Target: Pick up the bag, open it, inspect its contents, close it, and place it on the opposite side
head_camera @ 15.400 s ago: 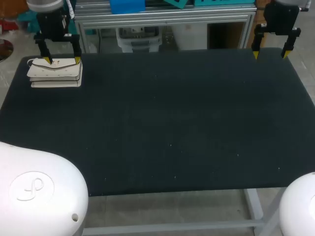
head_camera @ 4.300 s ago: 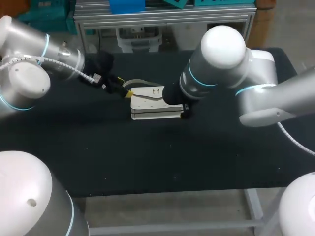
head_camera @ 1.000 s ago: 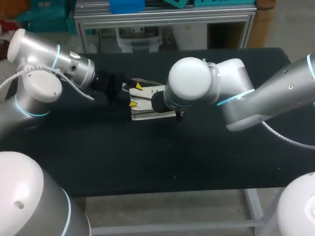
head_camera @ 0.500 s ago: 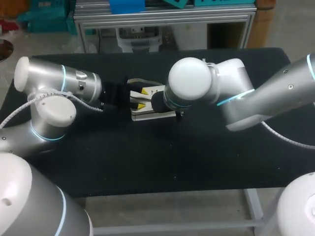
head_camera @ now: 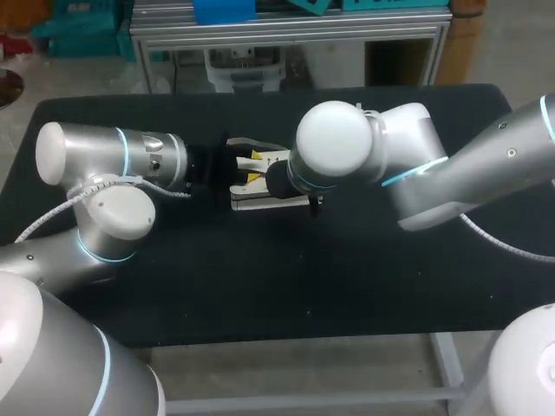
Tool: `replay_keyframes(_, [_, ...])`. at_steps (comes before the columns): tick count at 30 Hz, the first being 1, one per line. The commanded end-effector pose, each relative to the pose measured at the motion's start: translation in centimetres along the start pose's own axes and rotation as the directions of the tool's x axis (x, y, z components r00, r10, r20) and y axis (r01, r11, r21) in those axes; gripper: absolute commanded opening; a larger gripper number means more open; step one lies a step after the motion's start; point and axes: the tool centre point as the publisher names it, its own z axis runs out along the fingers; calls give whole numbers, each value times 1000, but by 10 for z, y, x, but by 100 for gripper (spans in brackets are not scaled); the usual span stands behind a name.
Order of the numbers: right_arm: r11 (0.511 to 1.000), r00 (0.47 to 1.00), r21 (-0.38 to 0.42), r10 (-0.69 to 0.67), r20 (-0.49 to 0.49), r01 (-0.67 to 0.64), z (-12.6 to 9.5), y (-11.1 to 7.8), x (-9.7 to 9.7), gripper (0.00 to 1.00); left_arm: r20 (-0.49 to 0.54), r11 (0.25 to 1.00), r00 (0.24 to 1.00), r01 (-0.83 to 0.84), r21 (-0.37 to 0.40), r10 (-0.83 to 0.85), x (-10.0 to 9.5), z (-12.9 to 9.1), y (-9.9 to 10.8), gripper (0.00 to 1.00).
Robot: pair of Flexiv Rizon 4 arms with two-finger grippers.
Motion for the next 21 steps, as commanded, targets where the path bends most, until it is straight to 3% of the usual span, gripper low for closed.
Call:
replay_keyframes(1, [1000,1000,0,0,1,0,1,0,2,0,50,999,999,4,-35,-2,2,13,3,34])
replay_keyframes(3, [1000,1000,0,0,1,0,1,0,2,0,50,999,999,8,-52,-5,0,13,6,20])
replay_keyframes(4, [1000,1000,0,0,1,0,1,0,2,0,49,998,999,13,-55,-11,-1,14,7,4])
replay_keyframes(5, [1000,1000,0,0,1,0,1,0,2,0,47,998,999,18,-56,-15,-2,14,8,0])
replay_keyframes(13, [1000,1000,0,0,1,0,1,0,2,0,-23,992,991,129,-3,-129,-18,2,9,0])
replay_keyframes(21, [1000,1000,0,0,1,0,1,0,2,0,-183,933,927,347,90,-327,-54,-16,18,0])
